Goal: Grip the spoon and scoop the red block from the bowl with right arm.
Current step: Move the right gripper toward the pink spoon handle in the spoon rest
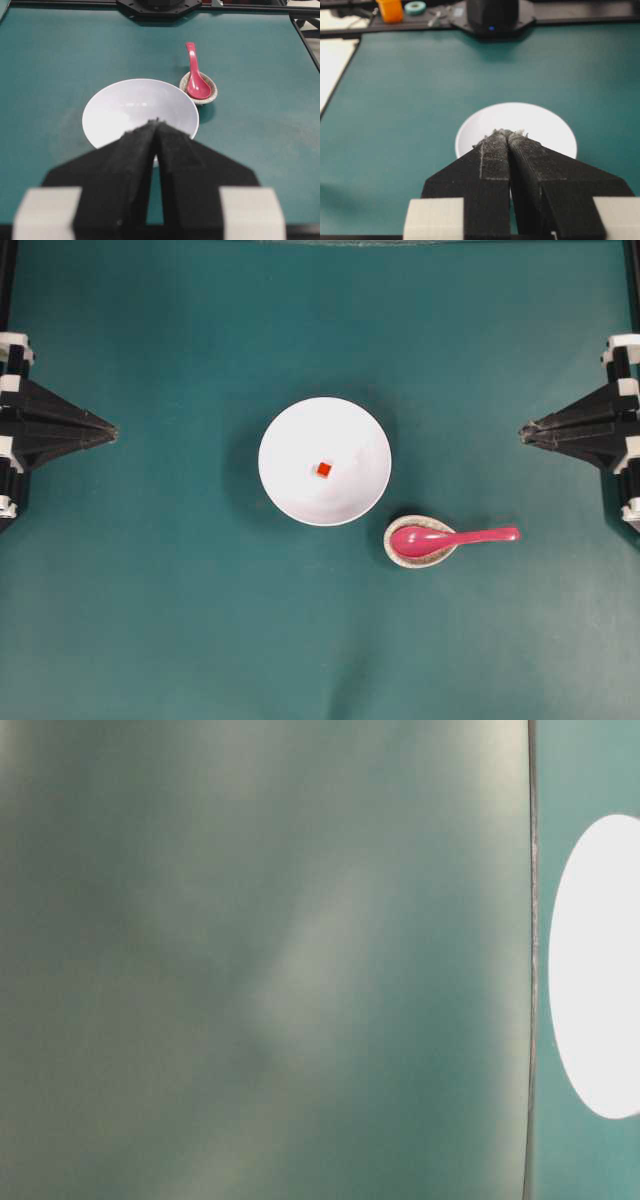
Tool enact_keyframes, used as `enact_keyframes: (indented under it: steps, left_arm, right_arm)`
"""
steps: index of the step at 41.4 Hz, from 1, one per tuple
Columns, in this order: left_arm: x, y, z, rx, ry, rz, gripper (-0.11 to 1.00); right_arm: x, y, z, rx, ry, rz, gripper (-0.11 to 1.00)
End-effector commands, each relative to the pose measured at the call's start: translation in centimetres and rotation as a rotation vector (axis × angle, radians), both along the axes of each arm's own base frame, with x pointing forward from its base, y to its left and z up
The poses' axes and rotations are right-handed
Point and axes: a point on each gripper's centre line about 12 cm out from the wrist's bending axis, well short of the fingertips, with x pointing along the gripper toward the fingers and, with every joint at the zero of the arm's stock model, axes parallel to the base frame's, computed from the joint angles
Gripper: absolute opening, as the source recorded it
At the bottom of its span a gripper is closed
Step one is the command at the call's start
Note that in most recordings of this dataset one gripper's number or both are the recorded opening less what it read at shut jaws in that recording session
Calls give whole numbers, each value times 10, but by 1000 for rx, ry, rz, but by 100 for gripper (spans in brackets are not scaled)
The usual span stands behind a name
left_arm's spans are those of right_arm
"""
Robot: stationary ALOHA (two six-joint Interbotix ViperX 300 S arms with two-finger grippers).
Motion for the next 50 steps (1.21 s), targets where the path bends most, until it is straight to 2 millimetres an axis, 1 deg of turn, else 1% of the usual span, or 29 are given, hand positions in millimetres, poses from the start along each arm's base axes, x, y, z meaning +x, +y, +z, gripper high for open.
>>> enact_keyframes:
  steps: [1,9,12,15,21,26,31,39,46,50]
  left_arm:
    - [2,0,12,8,-28,0,3]
    - [4,0,8,12,-14,0,3]
    - [5,0,7,14,-8,-1,3]
    - [5,0,6,14,-5,-1,3]
    - [5,0,5,14,0,-1,3]
    - [5,0,4,14,14,-1,3]
    - [4,0,2,14,31,0,3]
    - [4,0,-1,17,49,-1,3]
    - [4,0,0,17,51,-1,3]
    - [4,0,-1,17,54,-1,3]
  right_arm:
    - [3,0,9,4,-18,1,11]
    - [6,2,3,20,2,8,34]
    - [8,3,-3,38,28,6,40]
    - [10,3,-10,49,52,6,43]
    - [15,9,-23,51,86,31,43]
    - [16,16,-33,52,76,58,44]
    - [13,21,-45,65,39,74,43]
    - [5,26,-72,118,1,74,43]
    - [2,31,-96,154,18,65,43]
    - [2,36,-106,157,27,72,43]
